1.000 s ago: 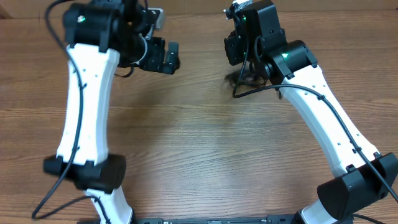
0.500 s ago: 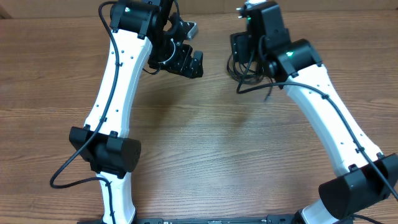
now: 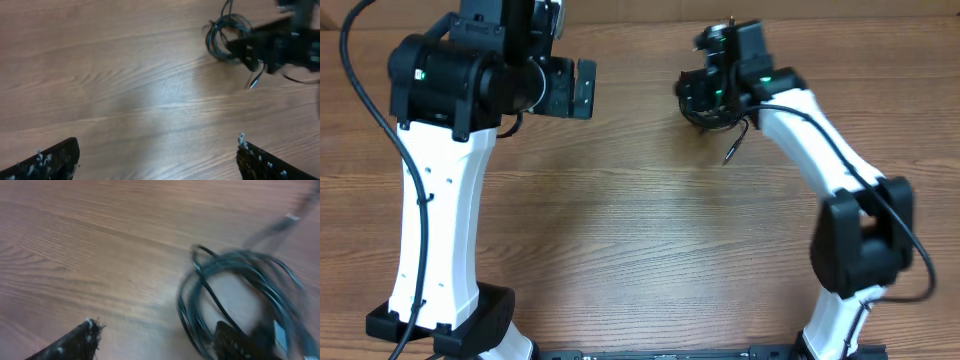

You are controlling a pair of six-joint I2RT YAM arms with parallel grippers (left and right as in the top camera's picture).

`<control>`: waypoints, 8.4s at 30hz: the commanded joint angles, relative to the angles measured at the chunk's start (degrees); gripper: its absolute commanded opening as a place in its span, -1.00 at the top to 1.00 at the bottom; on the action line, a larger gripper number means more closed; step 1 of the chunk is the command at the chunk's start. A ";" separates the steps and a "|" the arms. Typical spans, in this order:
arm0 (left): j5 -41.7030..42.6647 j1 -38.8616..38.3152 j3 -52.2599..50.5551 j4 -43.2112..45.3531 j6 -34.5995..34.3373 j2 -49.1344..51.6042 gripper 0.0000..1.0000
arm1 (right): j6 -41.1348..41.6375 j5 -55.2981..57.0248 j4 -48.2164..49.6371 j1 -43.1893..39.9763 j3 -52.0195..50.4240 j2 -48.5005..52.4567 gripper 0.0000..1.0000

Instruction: Untangle cables

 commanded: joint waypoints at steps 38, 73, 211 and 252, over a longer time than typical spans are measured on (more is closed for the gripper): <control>-1.77 -0.11 -0.24 -4.72 -0.02 1.49 -1.00 | -26.64 2.03 20.26 -4.24 -0.09 13.97 -0.14; 20.59 -1.86 -0.26 1.53 5.18 3.41 -0.99 | 0.48 6.56 3.91 -1.64 -0.02 -21.70 0.92; 33.73 -11.37 -0.26 29.49 -88.65 27.74 -0.35 | 0.44 12.52 -5.75 -1.68 0.46 -29.92 0.93; 4.74 -3.67 -0.22 12.61 -62.79 31.50 0.91 | 2.60 12.52 -6.93 -10.12 1.05 -42.32 0.92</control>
